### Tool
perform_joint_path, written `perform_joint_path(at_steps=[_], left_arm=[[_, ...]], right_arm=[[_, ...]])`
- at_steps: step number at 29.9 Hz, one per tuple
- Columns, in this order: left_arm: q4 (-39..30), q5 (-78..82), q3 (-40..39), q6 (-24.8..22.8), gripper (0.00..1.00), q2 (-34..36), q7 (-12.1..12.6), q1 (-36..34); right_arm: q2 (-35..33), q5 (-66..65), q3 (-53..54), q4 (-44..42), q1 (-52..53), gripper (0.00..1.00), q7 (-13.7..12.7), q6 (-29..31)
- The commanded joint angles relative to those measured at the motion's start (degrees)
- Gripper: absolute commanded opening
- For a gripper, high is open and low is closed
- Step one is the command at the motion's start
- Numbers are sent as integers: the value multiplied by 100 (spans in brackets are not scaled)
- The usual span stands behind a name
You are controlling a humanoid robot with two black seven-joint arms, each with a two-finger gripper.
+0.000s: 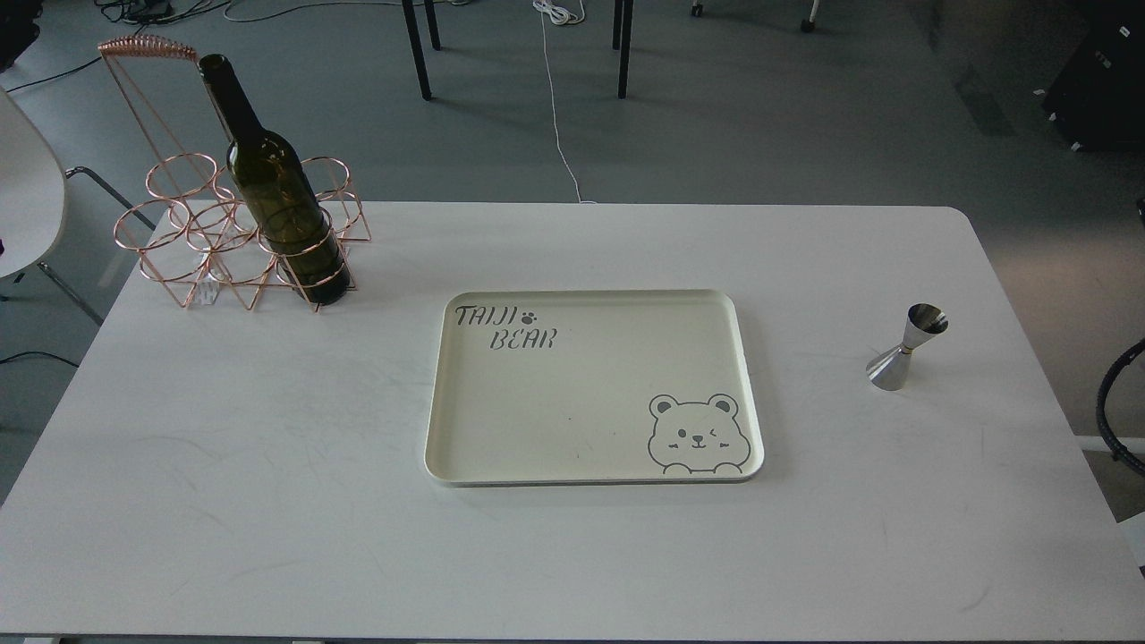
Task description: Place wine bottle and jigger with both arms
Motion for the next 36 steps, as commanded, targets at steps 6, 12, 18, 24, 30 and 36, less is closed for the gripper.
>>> perform_joint_path(at_steps=[6, 12, 18, 24, 30, 36], left_arm=[[855, -3583, 26, -1531, 98, -110, 46, 536], [1164, -4101, -27, -1831, 98, -549, 28, 905], [1225, -4902, -27, -2259, 98, -796, 28, 1204], [1541, -5332, -149, -2259, 98, -1182, 54, 1441], [1972, -5298, -247, -2259, 98, -1508, 63, 1529], [2420, -4508, -237, -2259, 98, -1622, 81, 1521]], right_arm=[[39, 0, -5, -5, -72, 99, -19, 0], [92, 132, 231, 4, -63, 99, -546, 0], [390, 484, 698, 4, -63, 99, -960, 0], [399, 466, 654, 4, -19, 99, -960, 0], [408, 396, 426, 109, 33, 99, -969, 0], [496, 387, -136, 118, 218, 99, -969, 0]])
